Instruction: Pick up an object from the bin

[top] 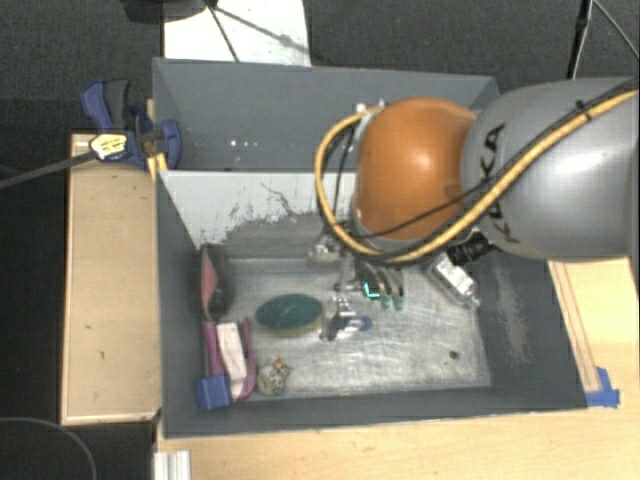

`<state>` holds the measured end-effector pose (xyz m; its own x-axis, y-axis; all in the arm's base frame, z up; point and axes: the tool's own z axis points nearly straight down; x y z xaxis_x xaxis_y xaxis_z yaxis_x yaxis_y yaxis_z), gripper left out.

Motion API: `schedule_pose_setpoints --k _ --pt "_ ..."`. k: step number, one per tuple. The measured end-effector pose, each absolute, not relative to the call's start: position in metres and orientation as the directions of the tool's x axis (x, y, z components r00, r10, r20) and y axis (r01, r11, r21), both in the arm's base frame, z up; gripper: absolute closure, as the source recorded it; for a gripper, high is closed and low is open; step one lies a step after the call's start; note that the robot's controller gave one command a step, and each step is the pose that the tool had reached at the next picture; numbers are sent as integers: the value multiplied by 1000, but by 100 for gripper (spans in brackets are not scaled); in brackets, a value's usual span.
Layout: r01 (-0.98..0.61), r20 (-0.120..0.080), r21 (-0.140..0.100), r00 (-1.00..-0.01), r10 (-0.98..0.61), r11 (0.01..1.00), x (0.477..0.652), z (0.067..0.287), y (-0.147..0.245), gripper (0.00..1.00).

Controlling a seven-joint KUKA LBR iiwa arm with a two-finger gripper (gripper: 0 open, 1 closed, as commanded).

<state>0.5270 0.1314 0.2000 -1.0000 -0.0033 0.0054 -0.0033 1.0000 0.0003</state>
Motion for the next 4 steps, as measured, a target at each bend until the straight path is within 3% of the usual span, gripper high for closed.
schedule_pose_setpoints --k 1,2,3,4 --pt "98 -7 4 -995 98 995 547 70 136 0" --pt "155 -5 3 -988 155 988 543 102 142 0" --pt "160 0 -1 -987 160 987 537 101 103 0" --pt "285 -4 2 -959 285 959 547 73 122 0"
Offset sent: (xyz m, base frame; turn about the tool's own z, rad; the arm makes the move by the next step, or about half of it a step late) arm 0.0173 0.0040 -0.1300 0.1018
